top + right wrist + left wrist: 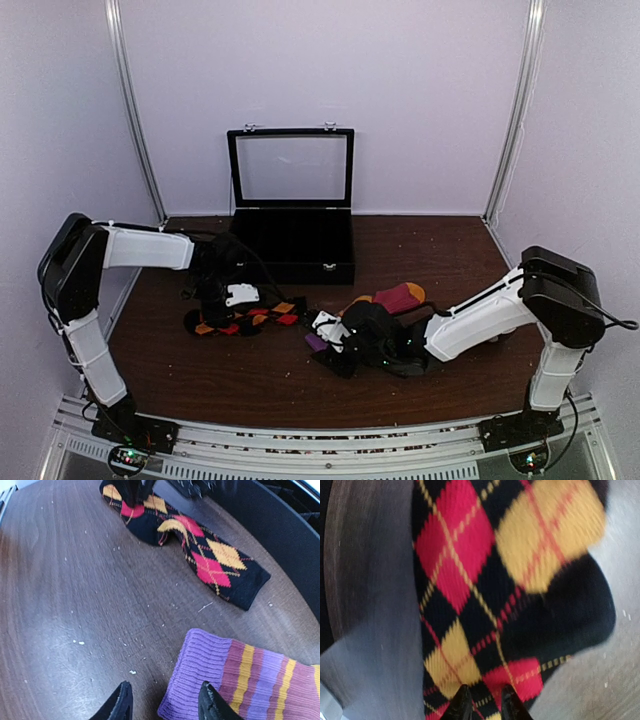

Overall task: Roll the socks
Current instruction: Adjust the sock at the center of the board, then roll the sock at the center of the board.

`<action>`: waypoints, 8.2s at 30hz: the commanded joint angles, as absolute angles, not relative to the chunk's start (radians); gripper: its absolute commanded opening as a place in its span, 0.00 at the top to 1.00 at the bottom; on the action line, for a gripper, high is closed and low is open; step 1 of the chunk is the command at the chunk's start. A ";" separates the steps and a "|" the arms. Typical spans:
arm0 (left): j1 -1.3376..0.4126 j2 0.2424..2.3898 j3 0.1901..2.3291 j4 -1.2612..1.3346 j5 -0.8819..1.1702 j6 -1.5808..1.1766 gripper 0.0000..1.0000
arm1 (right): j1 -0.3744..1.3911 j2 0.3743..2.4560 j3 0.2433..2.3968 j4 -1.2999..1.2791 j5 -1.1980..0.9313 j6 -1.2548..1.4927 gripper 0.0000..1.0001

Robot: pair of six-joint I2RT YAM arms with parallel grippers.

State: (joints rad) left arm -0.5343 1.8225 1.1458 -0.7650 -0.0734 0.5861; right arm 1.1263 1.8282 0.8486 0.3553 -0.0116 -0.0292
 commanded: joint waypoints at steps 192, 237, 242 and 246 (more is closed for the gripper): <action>-0.920 2.419 1.948 -1.175 0.628 0.455 0.89 | 0.850 0.904 0.139 0.466 -0.134 0.279 0.08; -0.905 2.538 2.114 -1.369 0.583 0.539 0.89 | 1.184 1.680 0.503 0.555 0.066 -0.144 0.92; -0.905 2.527 2.102 -1.389 0.606 0.574 0.87 | 1.153 1.697 0.506 0.574 0.028 -0.100 0.99; -0.905 2.519 2.084 -1.393 0.613 0.591 0.84 | 1.133 1.702 0.507 0.578 -0.025 -0.076 1.00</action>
State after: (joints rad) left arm -0.9104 2.5088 2.1017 -1.3647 0.6319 0.5495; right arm 1.1526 1.6848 0.5060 0.5571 0.0330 -0.1181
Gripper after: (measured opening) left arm 0.141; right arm 0.029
